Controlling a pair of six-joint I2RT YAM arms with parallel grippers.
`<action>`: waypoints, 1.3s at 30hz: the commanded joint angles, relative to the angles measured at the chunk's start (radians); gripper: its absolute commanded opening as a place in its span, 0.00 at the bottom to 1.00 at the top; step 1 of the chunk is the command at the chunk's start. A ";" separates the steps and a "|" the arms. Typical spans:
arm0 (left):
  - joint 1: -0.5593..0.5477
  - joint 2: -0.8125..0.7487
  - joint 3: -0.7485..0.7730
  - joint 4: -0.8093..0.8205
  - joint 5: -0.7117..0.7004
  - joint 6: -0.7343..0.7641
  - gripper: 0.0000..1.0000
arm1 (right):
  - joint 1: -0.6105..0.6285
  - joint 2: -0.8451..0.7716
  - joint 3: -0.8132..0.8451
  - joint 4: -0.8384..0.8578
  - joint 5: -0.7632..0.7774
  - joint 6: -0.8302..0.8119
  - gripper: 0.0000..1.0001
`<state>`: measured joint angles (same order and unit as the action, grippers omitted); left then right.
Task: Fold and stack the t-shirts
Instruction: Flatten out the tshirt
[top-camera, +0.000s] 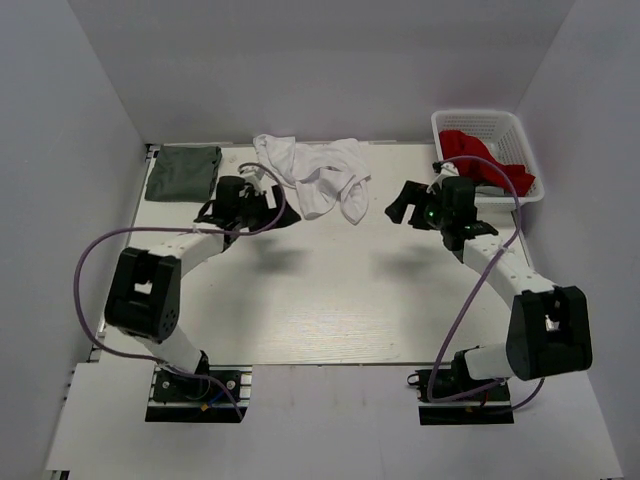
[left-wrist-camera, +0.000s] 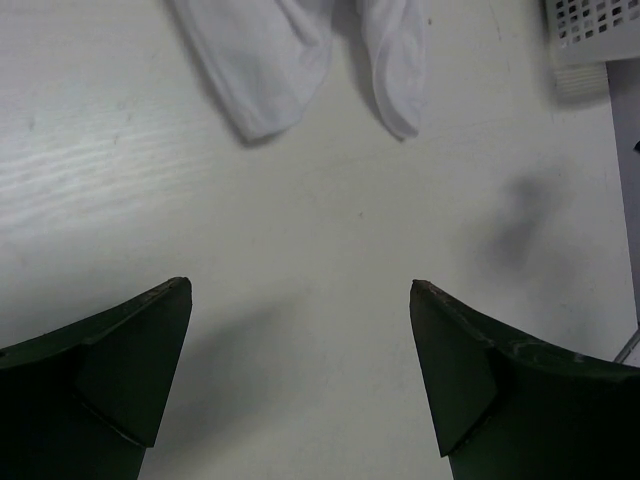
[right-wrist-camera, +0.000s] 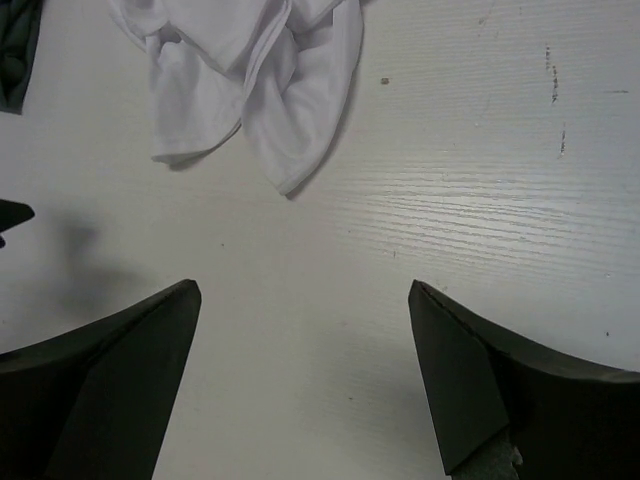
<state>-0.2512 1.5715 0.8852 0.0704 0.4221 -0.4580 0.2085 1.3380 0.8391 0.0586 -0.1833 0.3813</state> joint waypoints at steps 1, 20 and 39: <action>-0.060 0.083 0.162 -0.032 -0.078 0.024 1.00 | 0.014 0.068 0.071 -0.039 0.015 -0.018 0.90; -0.172 0.671 0.761 -0.331 -0.318 0.084 0.19 | 0.051 0.423 0.350 -0.152 0.082 -0.084 0.90; -0.172 0.404 0.505 -0.311 -0.414 0.064 0.00 | 0.235 0.845 0.744 -0.256 0.346 -0.070 0.70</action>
<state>-0.4194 2.0731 1.4261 -0.2344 0.0395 -0.3935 0.4236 2.1536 1.5417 -0.1570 0.0528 0.2886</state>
